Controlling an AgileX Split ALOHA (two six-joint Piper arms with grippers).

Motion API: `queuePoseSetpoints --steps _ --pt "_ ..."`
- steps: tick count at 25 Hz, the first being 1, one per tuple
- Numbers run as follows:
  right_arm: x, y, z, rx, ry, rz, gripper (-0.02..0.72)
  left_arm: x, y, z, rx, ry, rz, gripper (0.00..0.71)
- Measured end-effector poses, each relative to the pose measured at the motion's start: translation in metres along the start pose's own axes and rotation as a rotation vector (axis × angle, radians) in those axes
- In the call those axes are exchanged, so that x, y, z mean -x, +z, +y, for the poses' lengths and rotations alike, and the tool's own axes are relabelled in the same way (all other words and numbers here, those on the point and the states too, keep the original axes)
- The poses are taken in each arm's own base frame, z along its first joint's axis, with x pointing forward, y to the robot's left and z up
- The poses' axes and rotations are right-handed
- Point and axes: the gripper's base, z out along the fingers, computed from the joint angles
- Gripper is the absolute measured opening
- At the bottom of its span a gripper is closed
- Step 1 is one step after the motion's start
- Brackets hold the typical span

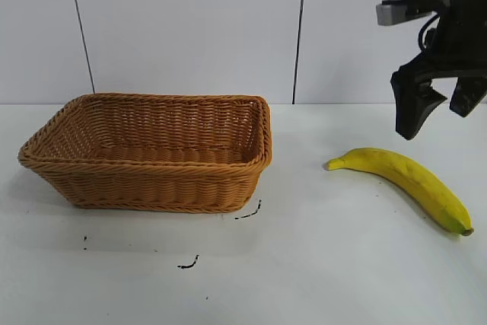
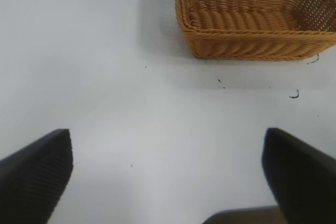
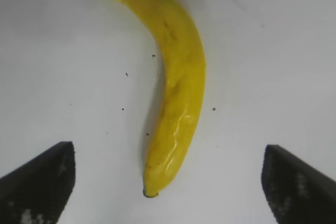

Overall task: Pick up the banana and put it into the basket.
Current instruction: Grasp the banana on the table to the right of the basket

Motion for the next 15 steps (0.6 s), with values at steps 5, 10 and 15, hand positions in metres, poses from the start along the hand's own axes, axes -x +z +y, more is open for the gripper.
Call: queuePoseSetpoints --steps 5,10,15 --pt "0.007 0.038 -0.004 -0.009 0.024 -0.022 0.690 0.000 0.000 0.000 0.000 0.000 0.000 0.695" --pt "0.008 0.068 -0.005 0.000 0.054 -0.015 0.690 0.000 0.000 0.000 0.000 0.000 0.000 0.695" --pt "0.005 0.087 -0.004 0.012 0.057 0.022 0.690 0.000 0.000 0.000 0.000 0.000 0.000 0.695"
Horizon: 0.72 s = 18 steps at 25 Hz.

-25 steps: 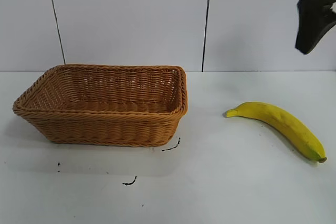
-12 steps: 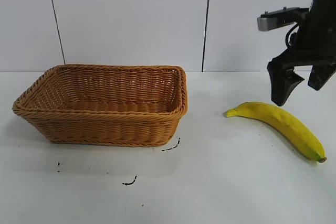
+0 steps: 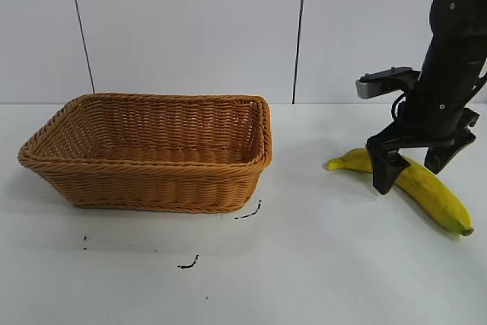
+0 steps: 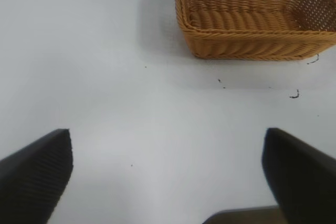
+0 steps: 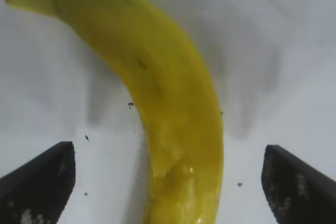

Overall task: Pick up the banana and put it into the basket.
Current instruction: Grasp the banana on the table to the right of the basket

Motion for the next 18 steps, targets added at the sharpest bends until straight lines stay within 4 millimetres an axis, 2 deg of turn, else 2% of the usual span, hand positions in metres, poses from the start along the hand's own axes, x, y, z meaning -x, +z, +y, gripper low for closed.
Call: queuePoseSetpoints --steps 5,8,9,10,11,13,14,18 --pt "0.0020 0.0002 -0.0006 -0.006 0.001 -0.022 0.689 0.0000 0.0000 0.0000 0.000 0.000 0.000 0.695" --pt "0.0022 0.0002 -0.0006 -0.007 0.006 -0.024 0.622 0.0000 0.0000 0.0000 0.000 0.000 0.000 0.695" --pt "0.0022 0.0002 -0.0006 -0.007 0.006 -0.024 0.622 0.0000 0.0000 0.0000 0.000 0.000 0.000 0.695" --pt "0.0022 0.0002 -0.0006 -0.007 0.014 -0.024 0.581 0.0000 0.0000 0.0000 0.000 0.000 0.000 0.695" --pt "0.0021 0.0002 -0.0010 -0.010 0.034 -0.023 0.502 0.0000 0.0000 0.0000 0.000 0.000 0.000 0.695" --pt "0.0019 0.0002 -0.0016 -0.017 0.045 -0.021 0.417 0.0000 0.0000 0.0000 0.000 0.000 0.000 0.695" --pt "0.0018 0.0001 -0.0021 -0.022 0.045 -0.020 0.321 0.0000 0.0000 0.0000 0.000 0.000 0.000 0.695" --pt "0.0011 -0.0004 -0.0027 -0.025 0.048 -0.007 0.319 0.0000 0.0000 0.0000 0.000 0.000 0.000 0.695"
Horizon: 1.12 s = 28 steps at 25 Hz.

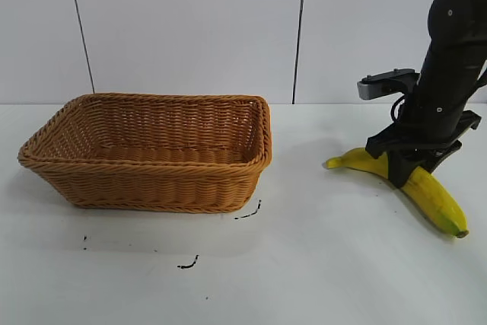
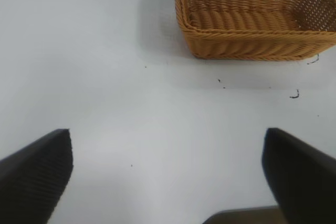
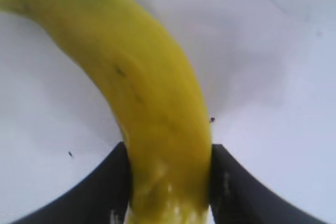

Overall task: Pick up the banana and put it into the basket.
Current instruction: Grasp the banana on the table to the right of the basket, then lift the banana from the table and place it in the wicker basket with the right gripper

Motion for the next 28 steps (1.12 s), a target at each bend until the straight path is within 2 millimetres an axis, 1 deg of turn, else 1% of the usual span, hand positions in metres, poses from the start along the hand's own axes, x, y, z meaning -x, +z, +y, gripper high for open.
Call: queuePoseSetpoints --steps 2,4,6,9,10,11,13,17,20,23,26,28 --pt "0.000 -0.003 0.000 0.001 -0.001 0.021 0.319 0.000 0.000 0.000 0.000 0.000 0.000 0.695" --pt "0.003 -0.015 -0.002 -0.004 -0.006 0.032 0.319 0.000 0.000 0.000 0.000 0.000 0.000 0.695" --pt "0.012 -0.039 -0.005 -0.017 -0.007 0.001 0.319 0.000 0.000 0.000 0.000 0.000 0.000 0.695" --pt "0.032 -0.089 -0.011 -0.034 0.004 -0.080 0.319 0.000 0.000 0.000 0.000 0.000 0.000 0.695" --pt "0.036 -0.102 -0.012 -0.030 0.007 -0.094 0.319 0.000 0.000 0.000 0.000 0.000 0.000 0.695" --pt "0.042 -0.115 -0.012 -0.025 0.006 -0.111 0.319 0.000 0.000 0.000 0.000 0.000 0.000 0.695" --pt "0.047 -0.133 -0.013 -0.010 0.002 -0.106 0.319 0.000 0.000 0.000 0.000 0.000 0.000 0.695" --pt "0.056 -0.152 -0.013 -0.012 -0.009 -0.112 0.319 0.000 0.000 0.000 0.000 0.000 0.000 0.695" --pt "0.065 -0.164 -0.005 -0.026 -0.044 -0.160 0.319 0.000 0.000 0.000 0.000 0.000 0.000 0.695" --pt "0.072 -0.172 0.012 -0.040 -0.120 -0.186 0.319 0.000 0.000 0.000 0.000 0.000 0.000 0.695" --pt "0.081 -0.176 0.035 -0.044 -0.204 -0.209 0.319 0.000 0.000 0.000 0.000 0.000 0.000 0.695" --pt "0.089 -0.175 0.055 -0.037 -0.255 -0.228 0.319 0.000 0.000 0.000 0.000 0.000 0.000 0.695"
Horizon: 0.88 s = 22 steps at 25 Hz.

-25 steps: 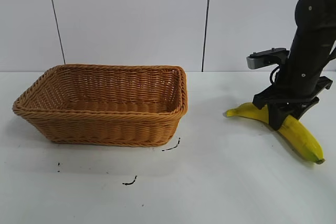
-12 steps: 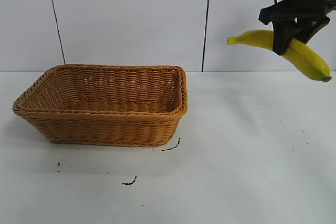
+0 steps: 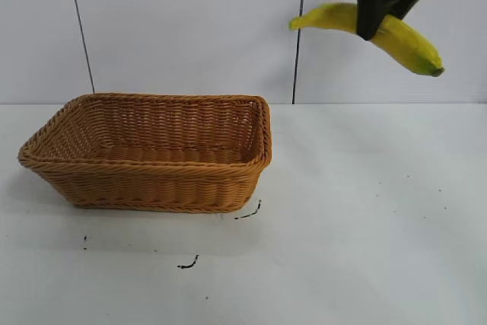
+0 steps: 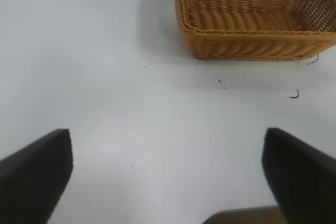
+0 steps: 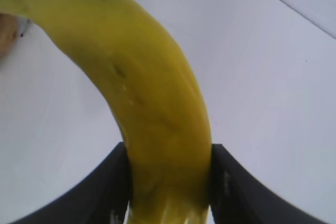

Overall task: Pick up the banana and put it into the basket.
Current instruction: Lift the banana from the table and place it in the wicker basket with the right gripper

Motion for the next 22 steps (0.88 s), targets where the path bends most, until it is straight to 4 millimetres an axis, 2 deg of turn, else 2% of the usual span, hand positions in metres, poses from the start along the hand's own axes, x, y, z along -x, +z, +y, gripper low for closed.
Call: queuePoseSetpoints --steps 2,8,14,18,22 --pt "0.013 0.001 0.018 0.009 -0.052 -0.025 0.319 0.000 0.000 0.000 0.000 0.000 0.000 0.695" --pt "0.051 0.012 0.105 0.068 -0.295 -0.101 0.319 0.000 0.000 0.000 0.000 0.000 0.000 0.695" --pt "0.069 0.031 0.174 0.081 -0.521 -0.225 0.319 0.000 0.000 0.000 0.000 0.000 0.000 0.695" --pt "0.075 0.048 0.203 0.084 -0.579 -0.303 0.319 0.000 0.000 0.000 0.000 0.000 0.000 0.695" --pt "0.073 0.075 0.212 0.079 -0.606 -0.300 0.319 0.000 0.000 0.000 0.000 0.000 0.000 0.695"
